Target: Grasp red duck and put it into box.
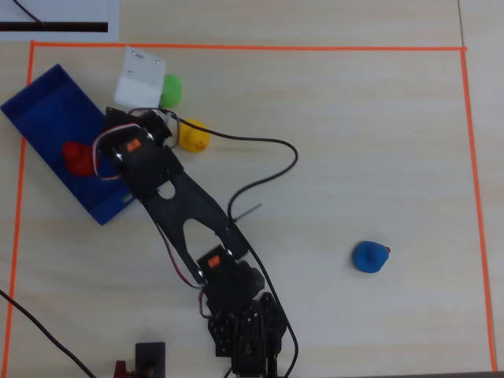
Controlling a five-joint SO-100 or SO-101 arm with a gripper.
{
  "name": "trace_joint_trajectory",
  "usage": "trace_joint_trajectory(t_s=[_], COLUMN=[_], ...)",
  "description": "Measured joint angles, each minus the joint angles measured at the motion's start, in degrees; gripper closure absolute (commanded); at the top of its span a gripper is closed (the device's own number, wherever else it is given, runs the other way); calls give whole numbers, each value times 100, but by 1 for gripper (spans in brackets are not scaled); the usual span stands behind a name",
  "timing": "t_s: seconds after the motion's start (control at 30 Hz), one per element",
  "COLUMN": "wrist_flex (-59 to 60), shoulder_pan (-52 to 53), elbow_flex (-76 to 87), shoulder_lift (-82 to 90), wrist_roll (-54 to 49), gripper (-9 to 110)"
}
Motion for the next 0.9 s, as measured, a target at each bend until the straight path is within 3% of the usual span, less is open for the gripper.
trace_joint_trajectory(t_s=[0.4,0.63,0.9], wrist_flex=[-2408,-2566,-1696], shoulder_pan=[2312,2610,3006], elbow_flex=[8068,9633,10538], shoulder_lift=[6768,8692,9958], wrist_roll=[-2250,-2522,-3032], gripper=[101,101,101])
